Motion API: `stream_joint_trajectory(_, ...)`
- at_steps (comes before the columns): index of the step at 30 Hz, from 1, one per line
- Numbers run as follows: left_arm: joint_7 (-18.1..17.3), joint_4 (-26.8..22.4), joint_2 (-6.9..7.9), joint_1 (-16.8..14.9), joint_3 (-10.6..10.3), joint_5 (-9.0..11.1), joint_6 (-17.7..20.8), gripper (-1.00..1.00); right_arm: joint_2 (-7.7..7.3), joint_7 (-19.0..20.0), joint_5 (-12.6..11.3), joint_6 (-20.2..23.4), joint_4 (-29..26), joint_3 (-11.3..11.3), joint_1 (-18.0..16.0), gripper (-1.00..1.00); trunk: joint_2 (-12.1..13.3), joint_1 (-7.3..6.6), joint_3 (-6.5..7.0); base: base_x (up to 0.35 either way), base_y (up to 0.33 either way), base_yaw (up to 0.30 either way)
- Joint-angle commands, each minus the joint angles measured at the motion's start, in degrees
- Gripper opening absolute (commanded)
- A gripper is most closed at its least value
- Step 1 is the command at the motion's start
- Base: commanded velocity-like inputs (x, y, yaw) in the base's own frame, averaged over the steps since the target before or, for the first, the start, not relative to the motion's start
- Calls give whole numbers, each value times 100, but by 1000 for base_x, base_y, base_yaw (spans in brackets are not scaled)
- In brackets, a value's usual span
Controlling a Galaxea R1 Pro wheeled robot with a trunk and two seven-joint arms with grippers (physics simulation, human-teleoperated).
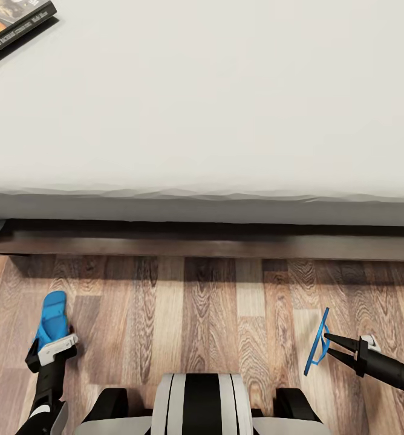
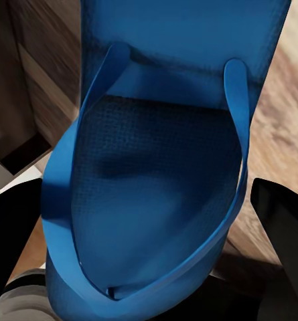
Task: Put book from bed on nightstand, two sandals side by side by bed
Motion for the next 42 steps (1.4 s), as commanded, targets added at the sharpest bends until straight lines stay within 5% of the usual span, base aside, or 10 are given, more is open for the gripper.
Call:
stream_joint_trajectory(1,23,5,-3,-5,29,-61,-21,100,-1,11,-20,49,4,0,-1,-100,-1,-1,-2,0,0,0)
stream_joint_trajectory(42,23,6,-22,-4,39,-62,-20,100,-1,13,-20,49,-8,5,-1,-100,-1,-1,-2,-6,0,0)
